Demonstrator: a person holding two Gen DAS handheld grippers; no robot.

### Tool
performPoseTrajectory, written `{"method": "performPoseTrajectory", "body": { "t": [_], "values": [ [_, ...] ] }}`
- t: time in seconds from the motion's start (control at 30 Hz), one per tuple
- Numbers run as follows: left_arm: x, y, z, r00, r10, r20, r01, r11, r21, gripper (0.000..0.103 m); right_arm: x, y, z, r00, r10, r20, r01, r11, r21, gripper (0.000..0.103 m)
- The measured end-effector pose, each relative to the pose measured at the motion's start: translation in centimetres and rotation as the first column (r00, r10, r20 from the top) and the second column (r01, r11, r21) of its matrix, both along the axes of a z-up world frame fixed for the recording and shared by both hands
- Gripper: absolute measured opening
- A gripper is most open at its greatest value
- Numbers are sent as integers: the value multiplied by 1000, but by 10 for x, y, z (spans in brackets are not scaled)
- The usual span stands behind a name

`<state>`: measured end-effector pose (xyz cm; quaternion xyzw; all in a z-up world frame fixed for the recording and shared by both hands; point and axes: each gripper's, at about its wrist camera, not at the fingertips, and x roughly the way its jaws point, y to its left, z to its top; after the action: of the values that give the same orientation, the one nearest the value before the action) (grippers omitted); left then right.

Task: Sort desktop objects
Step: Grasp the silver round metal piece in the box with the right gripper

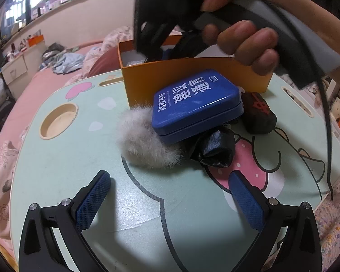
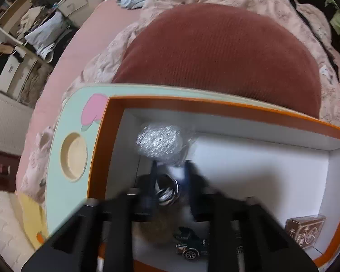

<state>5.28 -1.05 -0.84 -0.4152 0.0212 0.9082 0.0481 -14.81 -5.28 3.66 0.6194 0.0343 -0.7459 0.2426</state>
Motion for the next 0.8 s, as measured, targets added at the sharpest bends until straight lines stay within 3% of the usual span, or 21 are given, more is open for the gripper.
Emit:
{"method": "performPoseTrajectory", "body": {
  "t": [0.23,0.4,0.5,0.57,0.7,0.8],
  "values": [
    [1,-1,0,1000,1,0,-1,1000,0,103,10,46,42,995,-50,-86,38,990,-139,1],
    [1,0,0,1000,1,0,-1,1000,0,103,13,51,59,985,-54,-166,31,990,-136,2],
    [1,0,1,1000,1,-1,-1,1000,0,103,5,40,35,999,-34,-23,33,997,-65,43],
    [1,0,0,1000,1,-1,-1,1000,0,103,8,37,22,999,-22,39,25,998,-65,45],
    [2,0,1,1000,2,-1,-2,1000,1,103,9,30,4,997,-17,72,18,1000,-15,44],
    [2,0,1,1000,1,-2,-1,1000,1,103,3,29,-7,996,-41,75,41,999,-1,29]
  ]
}}
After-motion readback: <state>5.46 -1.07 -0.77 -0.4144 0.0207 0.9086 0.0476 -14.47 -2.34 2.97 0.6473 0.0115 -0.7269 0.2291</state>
